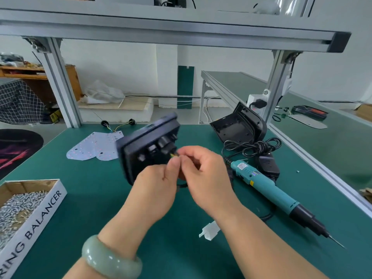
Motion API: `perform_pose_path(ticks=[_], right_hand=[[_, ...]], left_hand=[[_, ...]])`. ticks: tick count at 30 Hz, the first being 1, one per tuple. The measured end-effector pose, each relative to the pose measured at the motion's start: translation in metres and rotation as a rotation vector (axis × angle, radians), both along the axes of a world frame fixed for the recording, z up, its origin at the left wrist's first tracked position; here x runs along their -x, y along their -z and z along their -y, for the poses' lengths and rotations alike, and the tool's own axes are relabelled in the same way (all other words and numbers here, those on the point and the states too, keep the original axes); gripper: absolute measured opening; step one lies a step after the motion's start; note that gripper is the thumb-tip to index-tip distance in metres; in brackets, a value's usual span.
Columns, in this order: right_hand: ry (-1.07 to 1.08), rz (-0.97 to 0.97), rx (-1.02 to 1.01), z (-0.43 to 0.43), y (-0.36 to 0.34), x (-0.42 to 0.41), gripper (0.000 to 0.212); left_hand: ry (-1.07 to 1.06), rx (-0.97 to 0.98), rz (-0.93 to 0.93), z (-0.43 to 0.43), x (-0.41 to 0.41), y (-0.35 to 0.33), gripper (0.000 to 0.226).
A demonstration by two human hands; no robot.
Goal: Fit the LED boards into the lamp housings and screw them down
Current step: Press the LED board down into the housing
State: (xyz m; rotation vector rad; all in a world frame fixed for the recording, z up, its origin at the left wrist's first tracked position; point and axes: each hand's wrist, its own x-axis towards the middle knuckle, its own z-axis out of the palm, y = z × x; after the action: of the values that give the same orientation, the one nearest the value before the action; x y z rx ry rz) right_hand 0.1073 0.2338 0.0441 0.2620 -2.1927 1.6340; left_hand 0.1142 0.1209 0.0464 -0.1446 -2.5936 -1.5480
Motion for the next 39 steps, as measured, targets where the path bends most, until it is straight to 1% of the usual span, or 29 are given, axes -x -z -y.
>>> perform_pose_path(ticks=[1, 2, 3, 4, 5, 8, 10, 12, 15, 17, 18, 20, 22, 23, 24, 25, 26, 27, 28, 29, 30, 31, 32, 33, 34, 36, 37, 38, 39], right_hand=[[-0.036, -0.056, -0.061, 0.001, 0.0, -0.004, 0.021], [-0.04, -0.106, -0.097, 0.002, 0.001, -0.007, 0.019], [-0.03, -0.132, -0.107, 0.004, 0.0, -0.009, 0.015], [-0.02, -0.125, -0.131, 0.006, 0.0, -0.01, 0.012], [-0.023, -0.11, -0.193, 0.008, -0.001, -0.01, 0.015], [-0.092, -0.091, -0.422, 0.014, -0.003, -0.01, 0.029], [-0.104, -0.132, -0.478, 0.017, -0.005, -0.01, 0.037], [-0.141, -0.178, -0.511, 0.017, -0.008, -0.012, 0.038], [-0.176, -0.235, -0.559, 0.008, -0.008, -0.013, 0.036], [-0.168, -0.243, -0.534, 0.002, -0.003, -0.013, 0.035], [-0.143, -0.233, -0.505, 0.0, 0.0, -0.014, 0.033], [-0.079, -0.206, -0.458, 0.0, 0.005, -0.016, 0.029], [-0.008, -0.175, -0.455, 0.0, 0.008, -0.014, 0.027], [0.034, -0.156, -0.466, -0.001, 0.008, -0.012, 0.031], [0.071, -0.139, -0.47, -0.003, 0.007, -0.009, 0.033], [0.097, -0.123, -0.464, -0.005, 0.006, -0.007, 0.032], [0.104, -0.103, -0.456, -0.008, 0.006, -0.005, 0.03], [0.088, -0.081, -0.451, -0.011, 0.006, -0.004, 0.028], [0.051, -0.068, -0.442, -0.014, 0.006, -0.005, 0.026], [-0.001, -0.065, -0.429, -0.017, 0.006, -0.006, 0.025], [-0.054, -0.064, -0.418, -0.02, 0.006, -0.006, 0.024], [-0.098, -0.06, -0.415, -0.021, 0.006, -0.006, 0.024], [-0.129, -0.059, -0.412, -0.023, 0.005, -0.007, 0.026], [-0.139, -0.054, -0.398, -0.024, 0.005, -0.007, 0.035], [-0.131, -0.036, -0.37, -0.024, 0.003, -0.006, 0.047], [-0.076, 0.078, -0.28, -0.024, -0.003, -0.006, 0.069], [-0.07, 0.174, -0.181, -0.022, -0.006, -0.005, 0.073], [-0.095, 0.272, -0.019, -0.021, -0.007, -0.005, 0.068], [-0.133, 0.349, 0.18, -0.018, -0.008, -0.004, 0.056]], left_hand=[[0.037, -0.202, 0.085, 0.002, 0.003, 0.002, 0.052], [0.041, -0.352, 0.087, 0.003, 0.005, 0.002, 0.047], [0.022, -0.439, 0.042, 0.003, 0.006, 0.0, 0.042], [0.007, -0.51, 0.003, 0.004, 0.007, -0.001, 0.04], [0.003, -0.587, -0.008, 0.005, 0.006, -0.002, 0.04], [-0.001, -0.858, 0.078, 0.002, 0.004, -0.008, 0.049], [-0.049, -1.024, 0.156, -0.001, 0.005, -0.014, 0.045], [-0.052, -1.191, 0.216, -0.001, 0.009, -0.018, 0.036], [-0.01, -1.3, 0.252, -0.001, 0.015, -0.02, 0.029], [0.017, -1.247, 0.232, -0.004, 0.016, -0.014, 0.031], [0.027, -1.167, 0.213, -0.005, 0.015, -0.012, 0.034], [0.059, -0.893, 0.195, -0.002, 0.013, -0.013, 0.042], [0.137, -0.543, 0.147, 0.006, 0.009, -0.017, 0.039], [0.149, -0.375, 0.054, 0.011, 0.006, -0.017, 0.034], [0.109, -0.212, -0.109, 0.016, 0.003, -0.017, 0.027], [0.002, -0.084, -0.329, 0.02, 0.001, -0.018, 0.023], [-0.144, -0.01, -0.558, 0.023, -0.002, -0.021, 0.022], [-0.257, 0.039, -0.722, 0.028, -0.002, -0.022, 0.016], [-0.333, 0.059, -0.78, 0.031, 0.0, -0.023, 0.024], [-0.349, 0.036, -0.733, 0.034, 0.004, -0.024, 0.044], [-0.308, -0.012, -0.614, 0.037, 0.01, -0.024, 0.062], [-0.244, -0.061, -0.483, 0.039, 0.015, -0.023, 0.072], [-0.178, -0.101, -0.389, 0.04, 0.018, -0.021, 0.073], [-0.129, -0.113, -0.359, 0.04, 0.019, -0.019, 0.063], [-0.116, -0.09, -0.377, 0.04, 0.02, -0.015, 0.049], [-0.116, -0.022, -0.414, 0.035, 0.016, -0.013, 0.032], [-0.108, 0.013, -0.428, 0.032, 0.013, -0.012, 0.029], [-0.089, 0.031, -0.436, 0.028, 0.01, -0.011, 0.027], [-0.062, 0.033, -0.436, 0.024, 0.006, -0.01, 0.022]])
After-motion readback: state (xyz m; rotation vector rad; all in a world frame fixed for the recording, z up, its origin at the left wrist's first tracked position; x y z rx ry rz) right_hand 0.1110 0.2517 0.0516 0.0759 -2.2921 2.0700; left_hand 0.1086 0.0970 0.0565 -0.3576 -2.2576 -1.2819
